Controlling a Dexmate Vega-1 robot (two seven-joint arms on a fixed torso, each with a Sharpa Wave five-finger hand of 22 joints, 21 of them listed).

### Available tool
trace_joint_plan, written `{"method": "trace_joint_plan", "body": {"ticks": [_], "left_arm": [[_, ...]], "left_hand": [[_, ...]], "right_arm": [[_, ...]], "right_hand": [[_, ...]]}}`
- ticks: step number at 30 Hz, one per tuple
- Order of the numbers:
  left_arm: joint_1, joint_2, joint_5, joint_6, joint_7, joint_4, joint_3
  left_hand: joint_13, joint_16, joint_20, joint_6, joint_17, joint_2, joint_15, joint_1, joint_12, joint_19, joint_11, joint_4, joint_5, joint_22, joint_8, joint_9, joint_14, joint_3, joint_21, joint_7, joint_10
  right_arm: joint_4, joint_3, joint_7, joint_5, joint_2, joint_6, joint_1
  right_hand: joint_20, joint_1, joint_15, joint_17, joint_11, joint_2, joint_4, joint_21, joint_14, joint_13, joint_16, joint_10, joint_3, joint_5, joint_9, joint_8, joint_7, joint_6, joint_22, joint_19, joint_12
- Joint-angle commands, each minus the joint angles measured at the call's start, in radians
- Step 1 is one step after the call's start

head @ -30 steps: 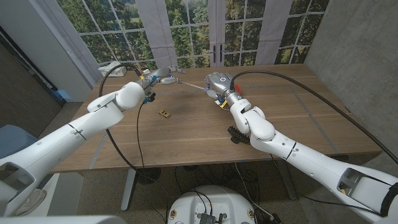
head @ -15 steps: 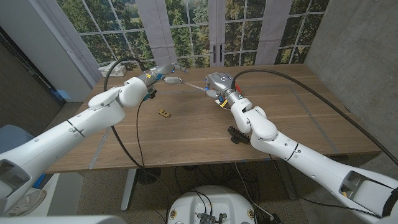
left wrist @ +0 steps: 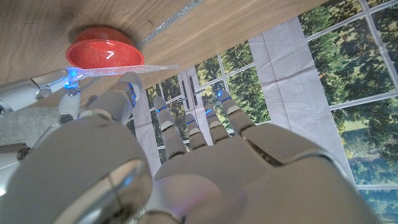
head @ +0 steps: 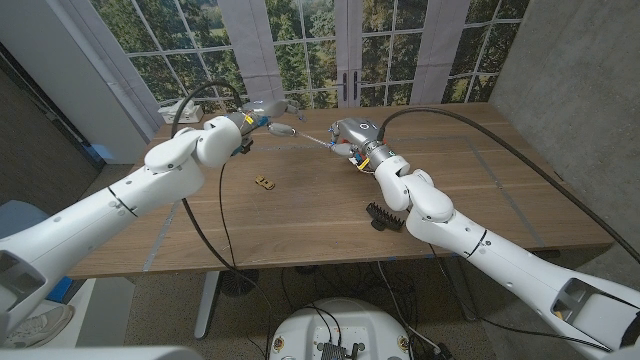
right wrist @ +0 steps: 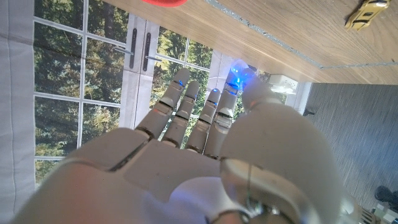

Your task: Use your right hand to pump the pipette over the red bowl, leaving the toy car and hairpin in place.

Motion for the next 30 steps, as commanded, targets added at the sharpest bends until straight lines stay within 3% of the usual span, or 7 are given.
{"method": "trace_joint_plan", "body": {"ticks": [1, 20, 25, 30], "left_arm": [[-0.041, -0.014, 0.167, 0.031, -0.114, -0.045, 0.039], [-0.065, -0.067, 0.24, -0.012, -0.221, -0.027, 0.038], [-0.056, -0.072, 0.234, -0.035, -0.2, -0.018, 0.029], [-0.055, -0.076, 0.237, -0.04, -0.21, -0.016, 0.028]], "left_hand": [[0.003, 0.005, 0.002, 0.026, 0.003, -0.001, -0.003, 0.021, 0.002, 0.012, -0.003, 0.001, 0.0, 0.003, 0.008, 0.004, 0.016, -0.006, 0.001, -0.002, 0.011], [0.003, 0.002, -0.005, 0.076, 0.003, -0.014, -0.014, 0.064, -0.001, 0.015, -0.012, 0.003, -0.002, 0.003, 0.014, 0.004, 0.022, -0.021, 0.0, -0.002, 0.024], [0.003, 0.005, -0.01, 0.158, 0.003, -0.022, -0.031, 0.103, 0.002, 0.03, -0.021, 0.006, -0.003, 0.004, 0.03, 0.005, 0.044, -0.042, 0.004, 0.0, 0.054], [0.003, 0.007, -0.011, 0.183, 0.003, -0.023, -0.036, 0.119, 0.004, 0.04, -0.021, 0.007, -0.003, 0.004, 0.032, 0.005, 0.057, -0.051, 0.007, 0.003, 0.068]], "right_arm": [[-0.022, 0.032, 0.012, 0.112, -0.013, 0.021, -0.006], [-0.001, 0.027, 0.007, 0.183, -0.024, 0.038, 0.025], [0.0, 0.021, 0.009, 0.187, -0.026, 0.037, 0.031], [0.002, 0.018, 0.011, 0.194, -0.029, 0.041, 0.035]], "right_hand": [[-0.021, -0.007, -0.168, 0.004, -0.003, 0.0, -0.004, 0.01, -0.005, 0.003, -0.006, 0.002, -0.002, 0.007, 0.004, 0.005, -0.002, 0.005, 0.004, -0.001, -0.006], [-0.019, -0.006, -0.167, 0.008, -0.001, 0.0, -0.003, 0.012, -0.004, 0.003, -0.006, 0.002, -0.006, 0.008, 0.003, 0.005, 0.002, 0.008, 0.004, -0.004, -0.008], [-0.019, -0.005, -0.169, 0.009, 0.0, 0.001, -0.003, 0.013, -0.004, 0.003, -0.007, 0.004, -0.007, 0.008, 0.002, 0.005, 0.002, 0.008, 0.004, -0.005, -0.008], [-0.018, -0.005, -0.168, 0.01, 0.0, 0.0, -0.003, 0.014, -0.004, 0.004, -0.006, 0.005, -0.008, 0.008, 0.002, 0.004, 0.004, 0.008, 0.004, -0.006, -0.008]]}}
